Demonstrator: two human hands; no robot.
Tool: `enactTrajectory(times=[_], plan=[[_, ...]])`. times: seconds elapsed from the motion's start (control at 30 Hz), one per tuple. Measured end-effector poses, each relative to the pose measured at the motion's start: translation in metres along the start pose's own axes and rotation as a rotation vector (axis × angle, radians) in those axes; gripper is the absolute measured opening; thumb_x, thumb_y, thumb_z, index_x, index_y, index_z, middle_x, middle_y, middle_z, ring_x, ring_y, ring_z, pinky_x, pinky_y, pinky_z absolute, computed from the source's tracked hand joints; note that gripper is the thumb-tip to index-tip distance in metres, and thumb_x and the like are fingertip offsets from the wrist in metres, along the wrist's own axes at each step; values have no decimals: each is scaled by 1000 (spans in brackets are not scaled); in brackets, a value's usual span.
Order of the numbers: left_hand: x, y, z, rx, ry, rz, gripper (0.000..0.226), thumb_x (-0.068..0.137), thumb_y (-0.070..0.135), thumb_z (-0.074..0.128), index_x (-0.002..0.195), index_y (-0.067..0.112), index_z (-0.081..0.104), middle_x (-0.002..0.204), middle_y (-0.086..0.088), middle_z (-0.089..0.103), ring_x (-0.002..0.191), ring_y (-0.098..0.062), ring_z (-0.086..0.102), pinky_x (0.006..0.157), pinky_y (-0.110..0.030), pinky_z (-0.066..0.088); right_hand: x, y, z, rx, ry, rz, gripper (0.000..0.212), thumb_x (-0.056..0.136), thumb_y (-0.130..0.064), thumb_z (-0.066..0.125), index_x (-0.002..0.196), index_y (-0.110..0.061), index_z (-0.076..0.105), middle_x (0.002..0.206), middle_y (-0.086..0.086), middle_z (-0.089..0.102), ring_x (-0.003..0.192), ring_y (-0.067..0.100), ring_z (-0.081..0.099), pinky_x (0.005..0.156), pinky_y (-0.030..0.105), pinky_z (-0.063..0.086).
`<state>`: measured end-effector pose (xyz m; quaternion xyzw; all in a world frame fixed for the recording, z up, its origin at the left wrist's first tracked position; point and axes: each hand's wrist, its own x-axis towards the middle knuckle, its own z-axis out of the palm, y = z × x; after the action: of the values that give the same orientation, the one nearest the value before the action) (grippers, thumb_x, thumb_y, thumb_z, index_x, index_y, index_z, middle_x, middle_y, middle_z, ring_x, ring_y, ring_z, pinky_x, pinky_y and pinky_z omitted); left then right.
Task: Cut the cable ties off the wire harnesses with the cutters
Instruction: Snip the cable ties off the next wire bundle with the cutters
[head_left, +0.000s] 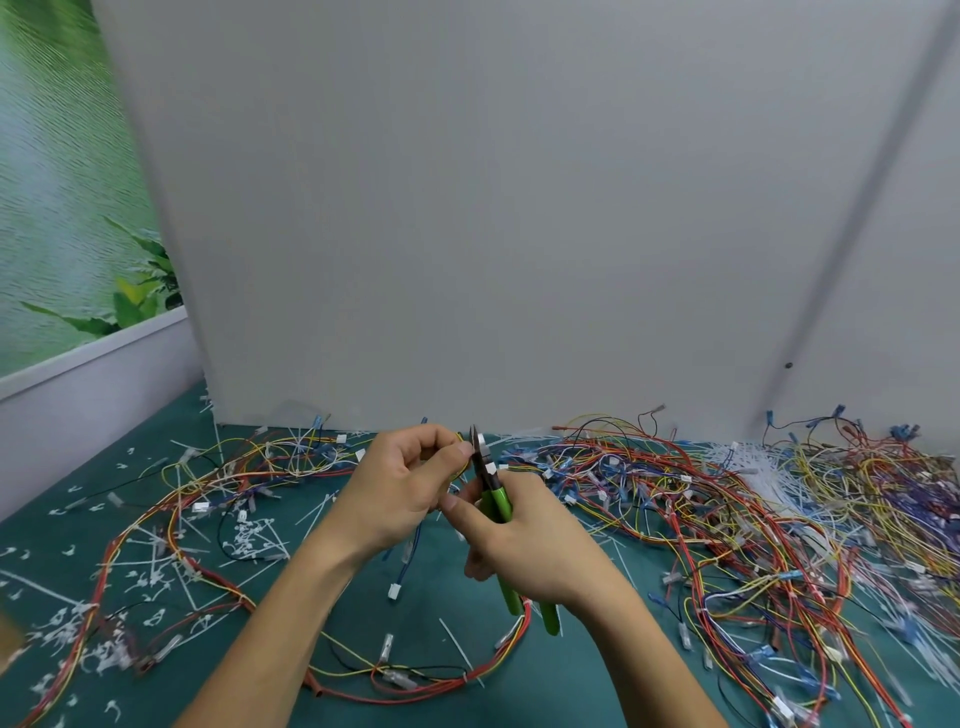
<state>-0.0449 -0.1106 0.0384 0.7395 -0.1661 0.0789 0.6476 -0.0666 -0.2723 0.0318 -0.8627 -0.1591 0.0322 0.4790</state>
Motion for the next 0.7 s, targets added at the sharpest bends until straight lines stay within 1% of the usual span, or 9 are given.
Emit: enactTrajectory(times=[0.03,0.1,0.2,0.3,0.4,0.47,0.53,0.6,0.7], plan=[[0,0,0,-2,-5,1,36,100,13,61,66,24,66,49,10,43,45,-7,35,47,-19,34,-1,0,-1,-12,-2,-2,31,98,-48,61,82,-22,55,60,9,70,52,15,70,62,34,59],[-1,0,-1,-6,-14,0,35,100,13,60,67,23,65,49,9,40,45,-10,32,47,-22,32,-2,-1,-3,-11,0,4,32,98,-47,61,81,-21,55,55,6,64,47,20,65,53,31,54],[-1,-2,0,-10,-15,-2,33,100,14,60,68,21,65,49,8,39,45,-10,31,48,-23,31,-3,-1,-7,-17,-4,6,31,99,-46,62,84,-18,57,57,8,63,46,19,64,51,31,54],[0,-3,1,-19,-17,7,30,98,20,64,68,22,66,49,11,41,44,-6,35,47,-19,34,-4,-3,-6,-39,-17,6,32,99,-47,61,85,-18,56,61,10,71,49,15,67,58,31,57],[0,-2,1,-14,-9,2,24,88,31,63,65,24,65,50,12,44,45,-5,37,47,-18,35,-3,-4,-5,-23,-38,22,29,97,-49,63,87,-22,57,70,8,76,65,15,75,77,41,63],[1,-4,1,0,-12,3,28,93,26,64,65,24,65,50,11,43,45,-7,35,47,-20,34,-1,-2,-5,-37,-38,15,25,97,-47,64,88,-24,58,72,6,77,68,13,75,80,42,62],[1,-5,1,5,-18,7,34,100,15,61,67,23,64,50,10,41,44,-8,33,46,-18,31,-1,0,-5,-63,-30,8,23,98,-45,63,88,-25,57,68,7,76,58,9,72,70,29,60],[1,-5,1,-6,-21,5,33,100,11,59,68,19,64,50,7,39,44,-10,31,44,-17,30,-3,1,-6,-79,-40,15,23,98,-45,62,88,-25,57,61,8,73,48,9,66,54,19,51],[0,-5,1,-19,-29,7,31,100,14,61,69,16,63,50,6,37,44,-10,29,44,-17,29,-4,2,-9,-98,-45,17,23,97,-47,62,89,-26,58,59,9,72,45,10,63,51,17,47]])
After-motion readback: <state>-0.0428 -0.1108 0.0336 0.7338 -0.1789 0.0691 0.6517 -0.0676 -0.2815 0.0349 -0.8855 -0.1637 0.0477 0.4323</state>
